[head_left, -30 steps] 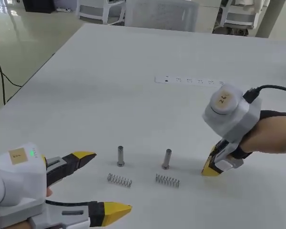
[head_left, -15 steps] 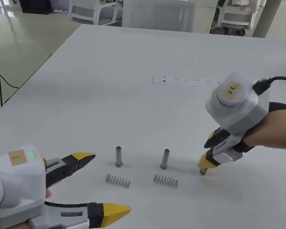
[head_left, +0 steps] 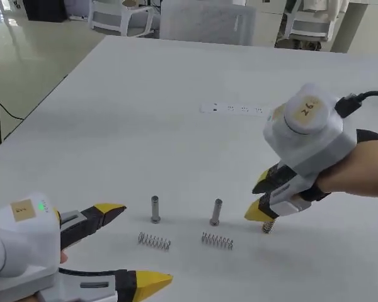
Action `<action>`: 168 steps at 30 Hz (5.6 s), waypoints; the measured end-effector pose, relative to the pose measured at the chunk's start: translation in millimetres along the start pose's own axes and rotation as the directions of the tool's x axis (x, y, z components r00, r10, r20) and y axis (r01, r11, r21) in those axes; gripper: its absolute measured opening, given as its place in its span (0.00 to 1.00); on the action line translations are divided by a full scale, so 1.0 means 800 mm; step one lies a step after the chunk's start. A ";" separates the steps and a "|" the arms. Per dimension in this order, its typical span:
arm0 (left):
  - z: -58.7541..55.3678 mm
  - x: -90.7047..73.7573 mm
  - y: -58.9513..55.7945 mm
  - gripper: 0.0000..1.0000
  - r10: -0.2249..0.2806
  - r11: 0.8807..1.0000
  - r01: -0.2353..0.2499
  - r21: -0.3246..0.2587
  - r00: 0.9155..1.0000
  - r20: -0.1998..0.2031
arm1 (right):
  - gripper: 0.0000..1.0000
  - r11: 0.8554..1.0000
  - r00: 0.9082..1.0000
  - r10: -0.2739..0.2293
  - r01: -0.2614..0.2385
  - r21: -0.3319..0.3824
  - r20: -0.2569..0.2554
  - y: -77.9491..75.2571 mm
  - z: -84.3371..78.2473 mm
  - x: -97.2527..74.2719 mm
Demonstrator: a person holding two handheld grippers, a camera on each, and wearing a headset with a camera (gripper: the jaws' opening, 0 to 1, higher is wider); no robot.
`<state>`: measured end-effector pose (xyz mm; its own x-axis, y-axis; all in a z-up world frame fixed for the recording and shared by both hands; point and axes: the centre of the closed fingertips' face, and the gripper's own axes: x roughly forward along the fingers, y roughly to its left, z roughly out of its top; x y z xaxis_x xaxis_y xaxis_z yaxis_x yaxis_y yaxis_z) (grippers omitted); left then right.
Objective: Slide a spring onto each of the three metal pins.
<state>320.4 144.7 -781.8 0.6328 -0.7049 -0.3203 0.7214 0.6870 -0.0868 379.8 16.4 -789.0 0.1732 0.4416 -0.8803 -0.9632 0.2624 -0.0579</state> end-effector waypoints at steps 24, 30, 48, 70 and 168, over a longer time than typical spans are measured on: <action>-0.002 -0.001 0.001 0.77 0.001 1.000 -0.001 -0.003 1.000 0.000 | 0.18 0.995 0.994 0.088 -0.091 -0.034 -0.067 0.043 -0.016 0.066; -0.001 -0.001 0.000 0.76 -0.001 1.000 0.001 -0.004 1.000 0.002 | 0.16 0.995 0.993 0.086 -0.089 -0.038 -0.078 0.043 -0.020 0.074; -0.002 -0.001 -0.003 0.75 -0.011 1.000 0.011 -0.003 1.000 0.000 | 0.11 0.996 0.990 0.070 -0.075 -0.037 -0.121 0.041 -0.036 0.088; 0.001 0.009 -0.018 0.71 -0.057 0.998 0.057 0.014 0.998 -0.004 | 0.08 0.993 0.990 0.118 -0.115 0.038 -0.073 0.051 -0.030 0.053; 0.020 0.080 -0.101 0.02 -0.345 0.899 0.341 0.275 0.938 -0.035 | 0.09 0.975 0.980 0.196 -0.193 -0.113 0.024 0.118 0.044 -0.025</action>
<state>307.2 41.3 -780.4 0.3349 -0.8919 -0.3038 0.9416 0.3288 0.0725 292.7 62.3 -760.3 -0.0144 0.5052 -0.8629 -0.9954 0.0742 0.0601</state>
